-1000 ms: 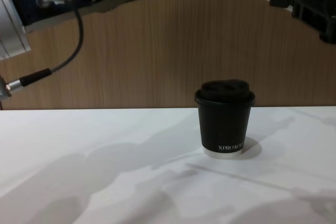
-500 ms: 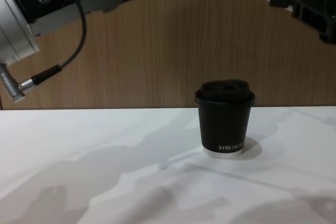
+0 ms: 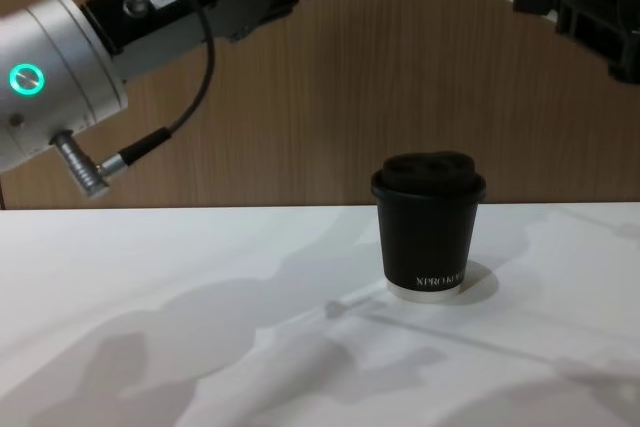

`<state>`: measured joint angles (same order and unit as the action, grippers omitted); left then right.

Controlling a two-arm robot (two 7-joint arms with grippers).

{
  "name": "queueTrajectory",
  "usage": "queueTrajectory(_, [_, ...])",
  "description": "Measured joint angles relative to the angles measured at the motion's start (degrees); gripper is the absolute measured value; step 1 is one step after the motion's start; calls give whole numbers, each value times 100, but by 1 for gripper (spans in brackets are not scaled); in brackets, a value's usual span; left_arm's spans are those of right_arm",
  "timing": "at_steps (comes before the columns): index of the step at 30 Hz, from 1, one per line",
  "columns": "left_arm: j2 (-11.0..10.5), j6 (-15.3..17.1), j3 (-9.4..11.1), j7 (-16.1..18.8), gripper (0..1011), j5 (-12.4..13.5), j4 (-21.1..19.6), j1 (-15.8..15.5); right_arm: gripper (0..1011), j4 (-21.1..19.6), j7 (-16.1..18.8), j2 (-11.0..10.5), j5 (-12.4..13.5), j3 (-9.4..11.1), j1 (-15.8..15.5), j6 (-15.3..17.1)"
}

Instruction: Pick up the straw with one hand, pass it to the other hand, and insert it into the cup.

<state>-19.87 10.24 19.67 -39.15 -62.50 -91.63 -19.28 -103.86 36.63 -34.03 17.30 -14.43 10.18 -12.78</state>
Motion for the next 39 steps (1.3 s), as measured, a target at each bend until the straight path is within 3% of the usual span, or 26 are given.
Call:
queueTrajectory(21, [260,98,138,-132,1003,-482,338,-148,10,0,0,0,0,0,0,0])
queueTrajectory(33, [375,43,202,-140,1003,-599,440,-203,10,0,0,0,0,0,0,0])
queueTrajectory(39, [409,9,221,-133,917,-631,467,-221,10,0,0,0,0,0,0,0])
